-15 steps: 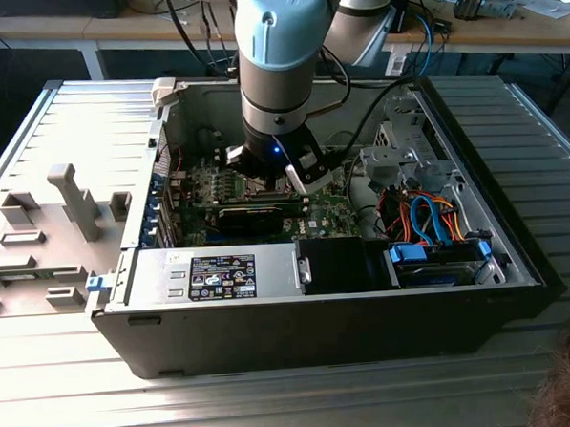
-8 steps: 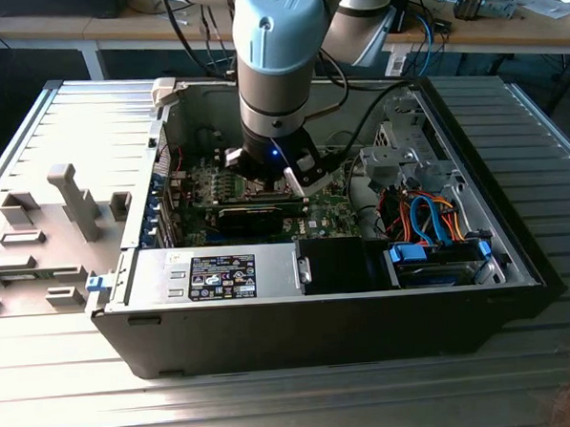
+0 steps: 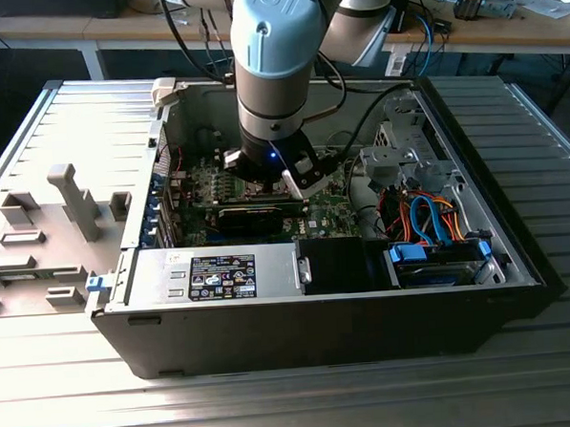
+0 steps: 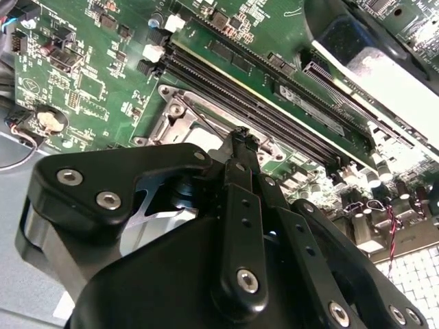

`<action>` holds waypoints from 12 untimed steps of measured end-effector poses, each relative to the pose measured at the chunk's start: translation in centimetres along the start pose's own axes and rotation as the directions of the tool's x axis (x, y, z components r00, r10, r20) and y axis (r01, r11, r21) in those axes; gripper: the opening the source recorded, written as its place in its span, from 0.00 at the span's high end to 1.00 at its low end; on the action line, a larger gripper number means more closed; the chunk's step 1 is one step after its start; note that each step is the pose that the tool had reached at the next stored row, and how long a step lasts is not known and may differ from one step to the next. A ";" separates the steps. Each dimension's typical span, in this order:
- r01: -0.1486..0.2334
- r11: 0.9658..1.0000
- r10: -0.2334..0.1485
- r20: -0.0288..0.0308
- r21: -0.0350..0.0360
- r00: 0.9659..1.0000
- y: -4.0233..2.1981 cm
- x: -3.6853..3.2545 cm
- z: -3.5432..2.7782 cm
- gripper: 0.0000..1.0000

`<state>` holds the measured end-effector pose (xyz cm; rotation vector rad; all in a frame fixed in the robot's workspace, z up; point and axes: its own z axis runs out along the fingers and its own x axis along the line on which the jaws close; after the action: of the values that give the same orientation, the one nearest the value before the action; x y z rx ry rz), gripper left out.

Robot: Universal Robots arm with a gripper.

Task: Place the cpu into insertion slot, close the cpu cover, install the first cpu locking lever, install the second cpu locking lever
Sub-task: 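Install the second cpu locking lever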

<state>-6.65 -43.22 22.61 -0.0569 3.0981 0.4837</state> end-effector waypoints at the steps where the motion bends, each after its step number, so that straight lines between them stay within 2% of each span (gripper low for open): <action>1: 0.000 1.000 0.000 0.000 0.000 1.000 0.00 0.03 0.01 0.89; 5: 0.000 1.000 0.000 0.000 -0.001 1.000 0.01 0.45 0.11 0.89; 8: 0.000 1.000 0.000 0.000 0.000 1.000 -0.12 1.01 0.62 0.89; 12: 0.000 1.000 0.000 0.000 0.000 1.000 -0.01 1.25 1.13 0.89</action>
<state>-7.90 -42.93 21.52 -0.0570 3.0981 0.4841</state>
